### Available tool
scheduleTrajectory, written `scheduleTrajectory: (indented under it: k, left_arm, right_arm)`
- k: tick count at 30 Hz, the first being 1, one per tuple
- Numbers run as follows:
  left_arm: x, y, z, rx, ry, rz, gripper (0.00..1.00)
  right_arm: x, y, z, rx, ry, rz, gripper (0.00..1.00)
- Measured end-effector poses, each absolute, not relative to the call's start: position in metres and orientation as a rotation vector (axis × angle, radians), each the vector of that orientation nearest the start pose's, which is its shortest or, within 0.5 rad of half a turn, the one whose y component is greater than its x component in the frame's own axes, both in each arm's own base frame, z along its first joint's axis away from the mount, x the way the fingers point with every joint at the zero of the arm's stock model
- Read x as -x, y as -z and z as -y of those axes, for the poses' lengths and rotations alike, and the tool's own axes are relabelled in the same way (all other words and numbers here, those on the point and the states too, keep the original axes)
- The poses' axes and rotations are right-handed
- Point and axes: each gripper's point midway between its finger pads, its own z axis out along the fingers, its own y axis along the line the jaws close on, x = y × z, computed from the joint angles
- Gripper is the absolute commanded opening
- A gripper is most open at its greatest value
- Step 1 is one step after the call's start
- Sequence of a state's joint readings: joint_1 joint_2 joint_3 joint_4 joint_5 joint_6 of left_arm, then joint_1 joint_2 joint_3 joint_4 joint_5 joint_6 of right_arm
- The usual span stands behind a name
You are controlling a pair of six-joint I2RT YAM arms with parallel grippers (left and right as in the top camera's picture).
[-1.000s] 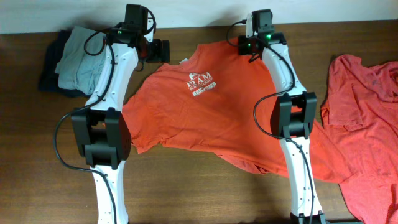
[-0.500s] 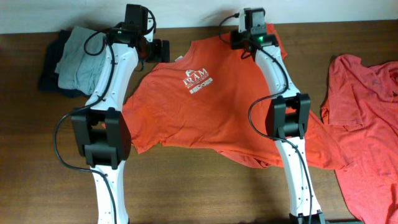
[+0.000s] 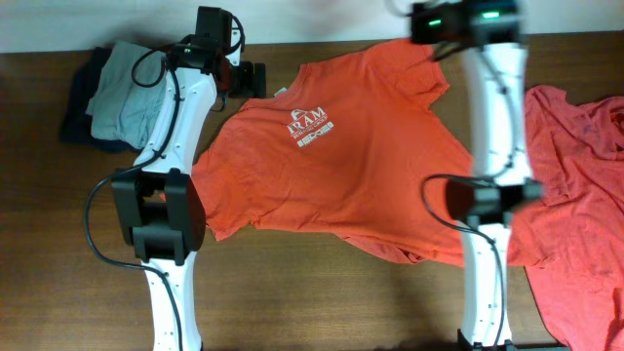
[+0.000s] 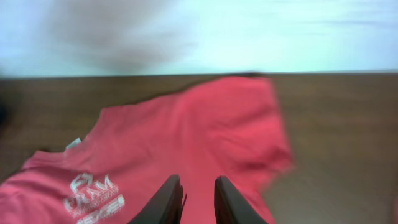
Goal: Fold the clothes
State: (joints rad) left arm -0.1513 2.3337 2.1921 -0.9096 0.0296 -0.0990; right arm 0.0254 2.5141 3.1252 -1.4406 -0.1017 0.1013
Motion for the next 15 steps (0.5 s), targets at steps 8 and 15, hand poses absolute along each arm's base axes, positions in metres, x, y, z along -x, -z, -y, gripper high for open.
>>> scheduleTrajectory:
  k: [8,15]
  left_arm:
    - [-0.568,-0.116,0.092,-0.079,0.126,-2.625,0.99]
    - [-0.568,-0.116,0.092,-0.079,0.126,-2.625,0.99]
  right_arm:
    - [-0.482,-0.332,0.046,-0.276,-0.118,-2.44,0.24]
    - [-0.481,-0.335,0.033,-0.245,-0.27,-2.439,0.27]
